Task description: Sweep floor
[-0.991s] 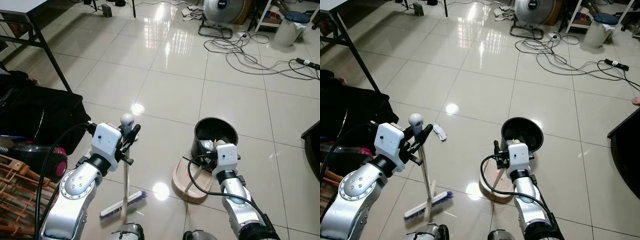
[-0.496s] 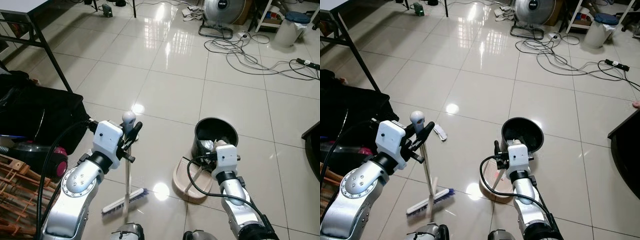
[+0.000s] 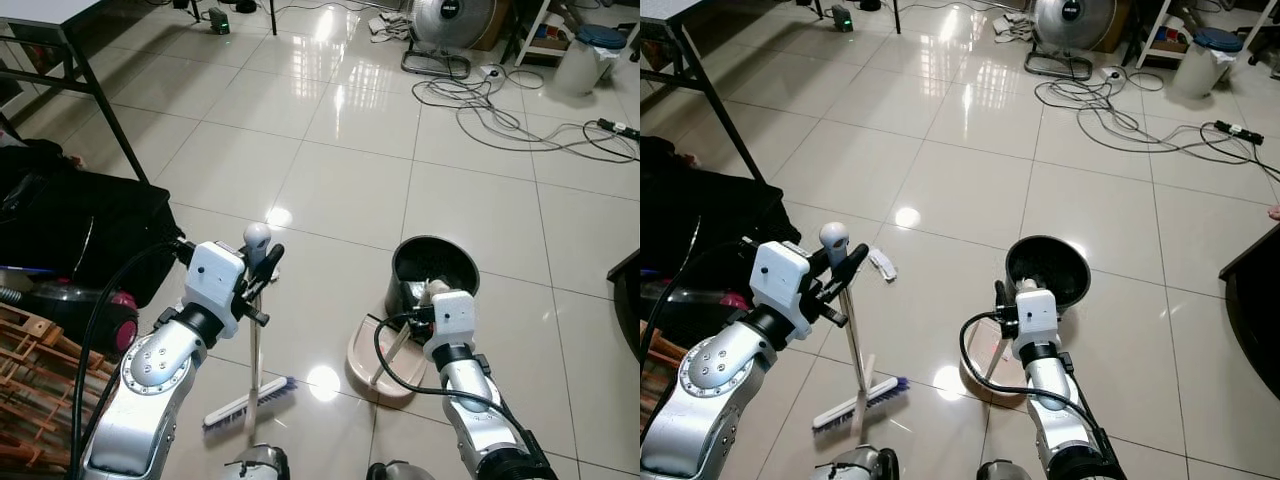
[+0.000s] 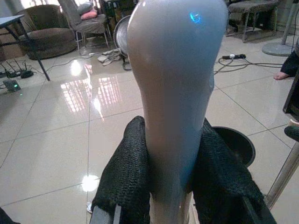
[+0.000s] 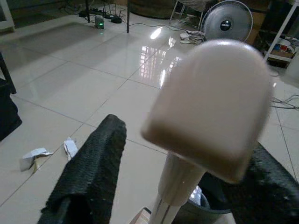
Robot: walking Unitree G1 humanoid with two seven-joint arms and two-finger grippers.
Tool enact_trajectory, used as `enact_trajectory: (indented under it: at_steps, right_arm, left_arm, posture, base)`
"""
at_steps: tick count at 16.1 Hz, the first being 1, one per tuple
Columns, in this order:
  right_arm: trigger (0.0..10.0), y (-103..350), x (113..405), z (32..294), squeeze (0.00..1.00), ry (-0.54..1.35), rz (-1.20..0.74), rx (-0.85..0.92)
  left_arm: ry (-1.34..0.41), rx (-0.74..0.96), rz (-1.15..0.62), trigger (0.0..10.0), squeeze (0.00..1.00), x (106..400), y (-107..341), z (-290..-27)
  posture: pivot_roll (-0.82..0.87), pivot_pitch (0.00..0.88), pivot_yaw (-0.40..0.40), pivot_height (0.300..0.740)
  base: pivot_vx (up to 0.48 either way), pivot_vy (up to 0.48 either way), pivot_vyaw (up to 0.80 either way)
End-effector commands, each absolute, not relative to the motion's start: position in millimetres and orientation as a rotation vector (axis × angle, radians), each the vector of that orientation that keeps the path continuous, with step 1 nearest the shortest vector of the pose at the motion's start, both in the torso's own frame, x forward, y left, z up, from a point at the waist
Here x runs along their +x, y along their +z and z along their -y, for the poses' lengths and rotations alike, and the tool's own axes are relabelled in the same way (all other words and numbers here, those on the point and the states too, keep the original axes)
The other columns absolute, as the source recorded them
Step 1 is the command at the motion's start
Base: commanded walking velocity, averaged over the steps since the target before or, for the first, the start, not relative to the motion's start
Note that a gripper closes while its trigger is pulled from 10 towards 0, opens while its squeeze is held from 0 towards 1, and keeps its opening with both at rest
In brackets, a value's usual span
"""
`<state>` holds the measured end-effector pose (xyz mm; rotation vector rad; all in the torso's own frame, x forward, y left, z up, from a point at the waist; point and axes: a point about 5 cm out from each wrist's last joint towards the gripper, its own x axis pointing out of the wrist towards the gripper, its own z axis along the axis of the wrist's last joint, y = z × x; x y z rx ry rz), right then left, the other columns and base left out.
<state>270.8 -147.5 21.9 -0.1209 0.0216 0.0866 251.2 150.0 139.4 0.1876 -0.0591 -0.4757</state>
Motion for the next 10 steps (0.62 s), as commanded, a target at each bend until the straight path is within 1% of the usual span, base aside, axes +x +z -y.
enact_trajectory:
  at_steps: [1, 3, 7, 10]
  right_arm:
    - [0.0, 20, 269, 152, 0.00, 0.075, -0.030, -0.113]
    - [0.0, 20, 268, 154, 0.00, 0.077, -0.022, -0.115]
    - [0.0, 26, 263, 166, 0.00, 0.145, 0.022, -0.120]
    - [0.0, 32, 256, 190, 0.00, 0.216, 0.045, -0.132]
  left_arm:
    - [-0.487, 0.191, 0.091, 10.0, 0.00, 250, 145, -150]
    - [-0.492, 0.188, 0.092, 10.0, 0.00, 250, 145, -149]
    - [-0.488, 0.190, 0.095, 10.0, 0.00, 251, 146, -150]
    - [-0.487, 0.191, 0.091, 10.0, 0.00, 251, 143, -150]
  posture:
    - [0.14, 0.127, 0.017, 0.740]
    - [0.14, 0.127, 0.017, 0.740]
    - [0.11, 0.126, 0.023, 0.740]
    - [0.09, 0.122, 0.023, 0.740]
  base:
    - [0.000, 0.000, 0.00]
    - [0.000, 0.000, 0.00]
    - [0.000, 0.000, 0.00]
    - [0.000, 0.000, 0.00]
